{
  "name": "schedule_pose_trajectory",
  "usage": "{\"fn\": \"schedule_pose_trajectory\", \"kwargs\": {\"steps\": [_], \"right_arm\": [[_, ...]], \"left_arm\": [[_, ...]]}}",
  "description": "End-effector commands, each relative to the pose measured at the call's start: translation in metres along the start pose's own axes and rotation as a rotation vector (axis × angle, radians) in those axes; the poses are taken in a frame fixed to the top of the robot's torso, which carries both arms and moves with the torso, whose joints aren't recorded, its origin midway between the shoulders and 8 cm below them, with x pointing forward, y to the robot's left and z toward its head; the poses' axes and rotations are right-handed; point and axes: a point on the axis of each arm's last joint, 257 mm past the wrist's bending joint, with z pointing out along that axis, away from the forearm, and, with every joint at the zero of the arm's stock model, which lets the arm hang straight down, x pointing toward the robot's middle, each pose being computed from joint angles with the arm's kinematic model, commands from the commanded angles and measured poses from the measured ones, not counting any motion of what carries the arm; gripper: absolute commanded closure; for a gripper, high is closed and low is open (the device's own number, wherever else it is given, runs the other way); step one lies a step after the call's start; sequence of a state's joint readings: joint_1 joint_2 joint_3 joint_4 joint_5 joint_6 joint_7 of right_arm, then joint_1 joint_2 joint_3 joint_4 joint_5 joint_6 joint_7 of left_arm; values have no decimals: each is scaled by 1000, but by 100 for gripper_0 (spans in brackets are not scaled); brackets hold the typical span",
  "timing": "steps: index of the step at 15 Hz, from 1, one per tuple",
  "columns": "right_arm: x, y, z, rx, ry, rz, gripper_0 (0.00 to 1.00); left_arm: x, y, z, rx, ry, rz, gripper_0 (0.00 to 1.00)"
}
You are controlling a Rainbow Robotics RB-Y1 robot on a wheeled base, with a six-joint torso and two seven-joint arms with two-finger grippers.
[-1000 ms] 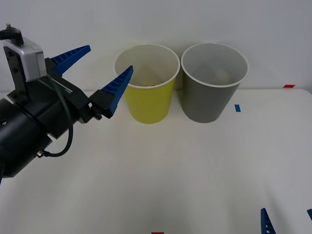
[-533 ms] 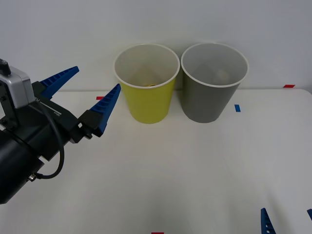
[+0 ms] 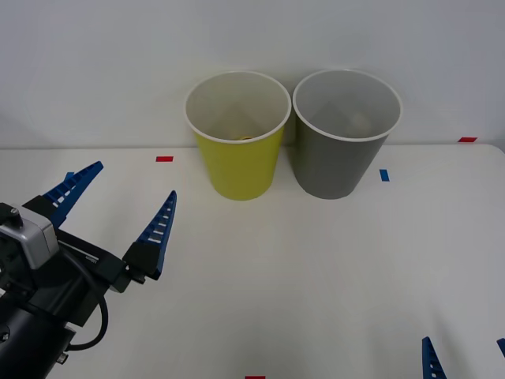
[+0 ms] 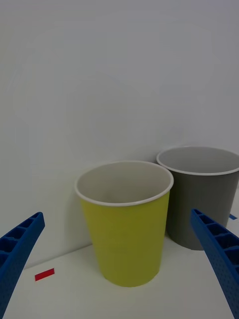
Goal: Put cans in the gray bin and PET bottles in the light green bin.
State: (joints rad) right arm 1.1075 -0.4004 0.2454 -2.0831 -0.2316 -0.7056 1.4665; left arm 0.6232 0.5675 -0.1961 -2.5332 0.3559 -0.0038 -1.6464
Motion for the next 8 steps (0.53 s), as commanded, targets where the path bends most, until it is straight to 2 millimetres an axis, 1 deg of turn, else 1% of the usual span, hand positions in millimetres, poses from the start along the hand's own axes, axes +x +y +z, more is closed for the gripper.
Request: {"fn": "schedule_pose_trajectory", "kwargs": {"steps": [1,3,4,7,8], "right_arm": [[0,0,0,0,0,0,0],[0,0,0,0,0,0,0],[0,0,0,0,0,0,0],[0,0,0,0,0,0,0],[0,0,0,0,0,0,0]], "left_arm": [[34,8,-17,-48,-1,-17,0],[51,13,-30,-78,12,-39,0],[57,15,-39,-96,17,-48,0],[79,9,-67,-123,43,-89,0],[85,9,-73,-131,38,-88,0]]}}
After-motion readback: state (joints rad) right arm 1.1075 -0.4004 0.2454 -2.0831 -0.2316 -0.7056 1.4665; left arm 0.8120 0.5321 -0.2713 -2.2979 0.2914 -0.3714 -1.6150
